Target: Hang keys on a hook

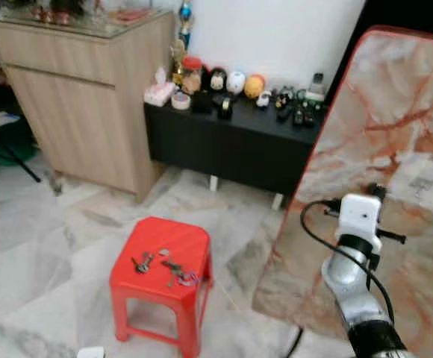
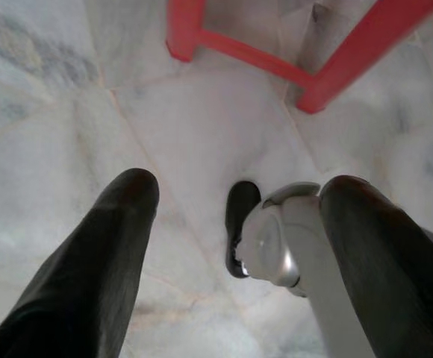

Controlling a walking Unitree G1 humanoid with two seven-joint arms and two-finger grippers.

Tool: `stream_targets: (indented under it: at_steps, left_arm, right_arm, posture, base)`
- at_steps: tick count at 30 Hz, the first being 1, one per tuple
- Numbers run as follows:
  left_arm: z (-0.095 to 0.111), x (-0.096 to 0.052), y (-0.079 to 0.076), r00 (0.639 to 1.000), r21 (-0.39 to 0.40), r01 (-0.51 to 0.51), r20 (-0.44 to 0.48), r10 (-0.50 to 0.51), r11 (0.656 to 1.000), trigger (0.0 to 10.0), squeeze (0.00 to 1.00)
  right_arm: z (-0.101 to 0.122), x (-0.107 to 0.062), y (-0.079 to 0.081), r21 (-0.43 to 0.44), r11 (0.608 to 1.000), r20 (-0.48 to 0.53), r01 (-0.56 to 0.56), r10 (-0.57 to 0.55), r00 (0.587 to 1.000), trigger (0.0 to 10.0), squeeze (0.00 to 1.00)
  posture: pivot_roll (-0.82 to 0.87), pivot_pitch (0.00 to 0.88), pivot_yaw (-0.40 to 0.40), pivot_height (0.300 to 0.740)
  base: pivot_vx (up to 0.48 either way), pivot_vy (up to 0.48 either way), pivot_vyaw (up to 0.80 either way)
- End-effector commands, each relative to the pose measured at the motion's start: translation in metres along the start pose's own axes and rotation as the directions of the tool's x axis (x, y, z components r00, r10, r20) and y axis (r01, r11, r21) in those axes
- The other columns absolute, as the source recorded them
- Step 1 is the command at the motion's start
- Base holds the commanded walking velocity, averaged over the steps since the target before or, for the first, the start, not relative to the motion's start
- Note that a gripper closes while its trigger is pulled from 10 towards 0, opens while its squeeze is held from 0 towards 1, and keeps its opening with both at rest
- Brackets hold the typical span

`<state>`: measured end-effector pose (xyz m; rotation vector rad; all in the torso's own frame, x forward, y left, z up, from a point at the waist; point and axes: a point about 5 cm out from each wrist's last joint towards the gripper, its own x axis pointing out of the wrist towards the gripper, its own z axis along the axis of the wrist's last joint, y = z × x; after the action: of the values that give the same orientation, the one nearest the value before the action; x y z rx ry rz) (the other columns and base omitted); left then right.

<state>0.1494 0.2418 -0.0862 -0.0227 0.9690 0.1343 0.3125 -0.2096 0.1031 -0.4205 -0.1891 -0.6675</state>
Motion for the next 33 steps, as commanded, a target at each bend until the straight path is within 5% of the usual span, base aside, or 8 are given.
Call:
stream_targets:
  at_steps: [1,19,33]
  left_arm:
    - [-0.003,0.001,-0.006,1.0,-0.014,0.014,-0.013,-0.015,1.0,10.0,0.0]
    - [-0.005,0.0,-0.006,1.0,-0.016,0.013,-0.022,-0.013,1.0,10.0,0.0]
    - [-0.004,0.0,-0.006,1.0,-0.017,0.01,-0.019,-0.011,1.0,10.0,0.0]
  right_arm:
    - [-0.011,0.001,-0.013,-0.028,0.998,-0.034,0.048,-0.049,0.998,10.0,0.0]
    - [-0.016,0.007,-0.032,-0.111,0.981,-0.034,0.159,-0.164,0.986,10.0,0.0]
    - [-0.011,0.016,-0.025,-0.152,0.98,-0.021,0.125,-0.129,0.991,10.0,0.0]
  posture:
    - [-0.01,0.0,-0.068,0.74]
    - [-0.01,0.0,-0.065,0.74]
    - [0.0,0.0,-0.066,0.74]
  base:
    - [0.0,0.0,0.0]
    - [0.0,0.0,0.0]
    - [0.0,0.0,0.0]
